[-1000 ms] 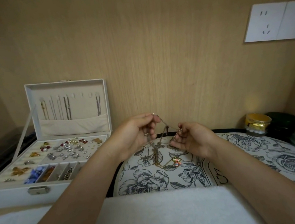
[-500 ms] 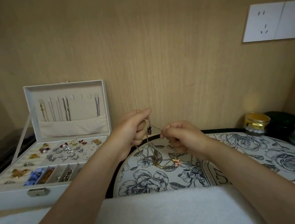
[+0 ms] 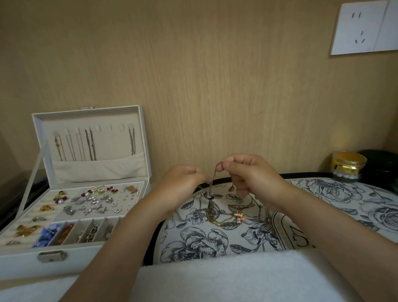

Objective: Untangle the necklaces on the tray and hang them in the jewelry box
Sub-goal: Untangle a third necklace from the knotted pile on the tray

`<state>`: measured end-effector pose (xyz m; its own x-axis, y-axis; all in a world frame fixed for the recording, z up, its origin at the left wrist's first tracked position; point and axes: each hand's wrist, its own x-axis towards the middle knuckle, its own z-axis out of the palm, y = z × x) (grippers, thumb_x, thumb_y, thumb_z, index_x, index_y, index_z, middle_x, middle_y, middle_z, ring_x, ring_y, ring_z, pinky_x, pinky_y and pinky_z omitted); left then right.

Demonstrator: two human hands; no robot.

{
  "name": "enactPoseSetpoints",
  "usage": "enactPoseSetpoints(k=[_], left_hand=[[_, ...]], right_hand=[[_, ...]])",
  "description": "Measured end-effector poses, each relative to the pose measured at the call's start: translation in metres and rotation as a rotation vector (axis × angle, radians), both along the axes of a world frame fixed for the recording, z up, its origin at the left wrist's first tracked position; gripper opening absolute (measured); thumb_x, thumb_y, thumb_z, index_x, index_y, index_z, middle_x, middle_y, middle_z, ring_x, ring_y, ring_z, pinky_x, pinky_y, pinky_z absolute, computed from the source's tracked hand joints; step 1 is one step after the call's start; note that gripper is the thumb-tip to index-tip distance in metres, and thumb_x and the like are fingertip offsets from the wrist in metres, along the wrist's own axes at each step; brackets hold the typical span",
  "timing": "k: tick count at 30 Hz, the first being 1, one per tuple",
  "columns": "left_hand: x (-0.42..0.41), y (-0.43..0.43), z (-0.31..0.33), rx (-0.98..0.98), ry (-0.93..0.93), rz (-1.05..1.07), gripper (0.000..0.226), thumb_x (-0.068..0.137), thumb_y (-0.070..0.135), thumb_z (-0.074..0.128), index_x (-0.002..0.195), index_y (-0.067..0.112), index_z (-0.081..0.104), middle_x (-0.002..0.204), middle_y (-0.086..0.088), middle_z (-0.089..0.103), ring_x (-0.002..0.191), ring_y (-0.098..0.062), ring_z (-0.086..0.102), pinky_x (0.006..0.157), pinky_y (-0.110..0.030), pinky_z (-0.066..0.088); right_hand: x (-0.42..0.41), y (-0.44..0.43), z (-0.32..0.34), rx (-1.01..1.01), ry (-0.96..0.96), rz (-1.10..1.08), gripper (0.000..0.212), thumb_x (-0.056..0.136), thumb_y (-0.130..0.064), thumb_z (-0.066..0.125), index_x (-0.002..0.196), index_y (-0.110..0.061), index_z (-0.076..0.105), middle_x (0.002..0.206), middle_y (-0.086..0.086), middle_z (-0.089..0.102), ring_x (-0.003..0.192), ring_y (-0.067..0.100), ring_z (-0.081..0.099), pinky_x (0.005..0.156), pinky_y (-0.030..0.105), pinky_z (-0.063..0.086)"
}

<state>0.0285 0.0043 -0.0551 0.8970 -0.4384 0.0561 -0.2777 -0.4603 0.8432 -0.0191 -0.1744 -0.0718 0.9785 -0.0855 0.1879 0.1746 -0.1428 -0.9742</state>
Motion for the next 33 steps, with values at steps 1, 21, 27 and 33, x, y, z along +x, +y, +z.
enactPoseSetpoints(k=[1,21,27,33], left_hand=[[0.001,0.001,-0.001,0.01,-0.015,-0.002,0.016,0.092,0.036,0.065,0.094,0.024,0.075,0.091,-0.007,0.069,0.081,-0.01,0.064,0.07,-0.023,0.047],[0.02,0.004,-0.019,-0.029,-0.042,0.083,0.031,0.101,0.023,0.045,0.073,0.019,0.058,0.063,0.002,0.052,0.061,-0.018,0.049,0.065,-0.032,0.04],[0.018,-0.001,-0.019,-0.44,0.278,-0.001,0.032,0.099,0.012,0.044,0.068,0.012,0.049,0.066,-0.003,0.046,0.056,-0.015,0.045,0.055,-0.028,0.038],[0.013,0.002,-0.007,-0.301,0.151,0.051,0.025,0.093,0.019,0.049,0.068,0.018,0.049,0.056,0.007,0.034,0.049,-0.012,0.026,0.05,-0.028,0.017]], right_hand=[[0.0,0.0,0.002,-0.022,-0.009,-0.018,0.02,0.1,-0.018,0.057,0.09,-0.013,0.073,0.05,-0.007,0.034,0.045,0.009,0.028,0.046,0.024,0.029],[0.008,-0.033,0.002,0.345,0.069,-0.337,0.023,0.105,-0.027,0.037,0.083,-0.021,0.036,0.063,-0.001,0.035,0.045,0.011,0.029,0.043,0.026,0.022],[-0.003,-0.02,0.001,-0.422,0.051,-0.144,0.051,0.083,-0.049,0.074,0.127,-0.042,0.048,0.076,-0.007,0.057,0.063,0.007,0.053,0.061,0.026,0.043],[0.002,-0.016,-0.004,-0.41,-0.025,-0.107,0.029,0.093,-0.039,0.065,0.075,-0.021,0.077,0.067,-0.014,0.072,0.069,-0.006,0.065,0.08,0.028,0.046]])
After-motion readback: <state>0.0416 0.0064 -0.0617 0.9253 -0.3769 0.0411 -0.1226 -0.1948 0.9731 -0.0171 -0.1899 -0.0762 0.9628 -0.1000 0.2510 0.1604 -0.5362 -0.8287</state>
